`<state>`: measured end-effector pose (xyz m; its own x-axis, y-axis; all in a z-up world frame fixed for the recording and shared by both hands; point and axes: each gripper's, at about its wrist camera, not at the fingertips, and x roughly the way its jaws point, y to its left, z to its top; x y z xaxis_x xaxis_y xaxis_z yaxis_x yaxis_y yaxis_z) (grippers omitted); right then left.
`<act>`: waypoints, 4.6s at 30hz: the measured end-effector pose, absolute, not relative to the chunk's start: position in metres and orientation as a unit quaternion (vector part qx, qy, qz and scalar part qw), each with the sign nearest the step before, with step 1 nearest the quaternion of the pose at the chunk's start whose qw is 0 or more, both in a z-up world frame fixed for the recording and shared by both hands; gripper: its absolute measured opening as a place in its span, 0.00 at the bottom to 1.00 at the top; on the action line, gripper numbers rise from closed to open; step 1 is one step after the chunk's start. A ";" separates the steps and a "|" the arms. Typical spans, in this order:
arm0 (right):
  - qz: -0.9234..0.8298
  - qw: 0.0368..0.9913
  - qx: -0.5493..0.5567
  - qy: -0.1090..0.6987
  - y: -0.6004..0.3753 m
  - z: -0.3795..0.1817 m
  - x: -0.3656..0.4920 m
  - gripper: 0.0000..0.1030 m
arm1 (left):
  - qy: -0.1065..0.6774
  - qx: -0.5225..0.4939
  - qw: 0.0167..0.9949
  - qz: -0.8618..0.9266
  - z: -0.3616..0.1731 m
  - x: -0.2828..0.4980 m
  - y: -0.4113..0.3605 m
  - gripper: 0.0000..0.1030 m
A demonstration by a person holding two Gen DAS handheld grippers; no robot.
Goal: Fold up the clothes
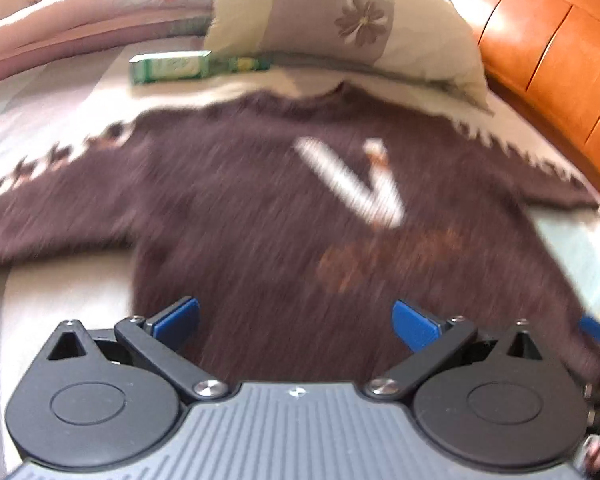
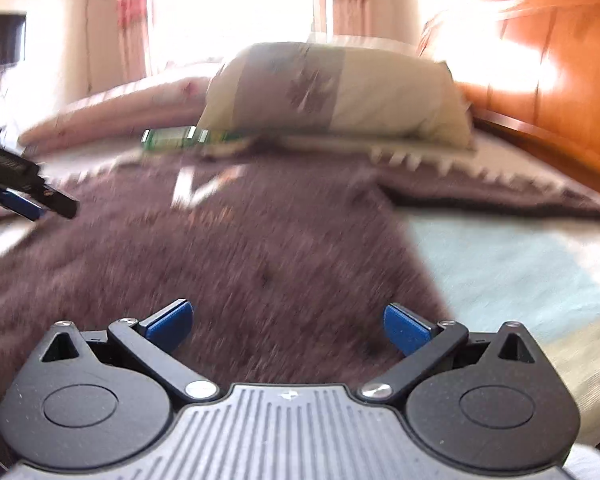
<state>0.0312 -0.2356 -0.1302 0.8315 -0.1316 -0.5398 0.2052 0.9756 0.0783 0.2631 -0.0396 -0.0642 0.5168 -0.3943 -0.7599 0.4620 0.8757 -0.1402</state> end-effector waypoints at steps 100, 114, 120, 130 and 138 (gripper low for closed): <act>-0.118 0.948 0.064 0.289 -0.236 -0.133 0.021 1.00 | 0.427 -0.008 0.865 -0.262 -0.113 0.148 0.010 0.99; -0.071 0.946 0.085 0.304 -0.219 -0.111 0.007 1.00 | 0.412 -0.007 0.877 -0.250 -0.091 0.229 -0.002 0.99; -0.061 0.941 0.106 0.315 -0.218 -0.122 0.007 1.00 | 0.418 -0.029 0.872 -0.254 -0.116 0.225 0.001 0.99; -0.077 0.944 0.072 0.314 -0.210 -0.128 0.013 1.00 | 0.382 0.072 0.884 -0.259 -0.111 0.157 -0.006 0.99; -0.083 0.945 0.058 0.311 -0.206 -0.131 0.012 1.00 | 0.424 0.048 0.866 -0.260 -0.119 0.168 -0.026 0.99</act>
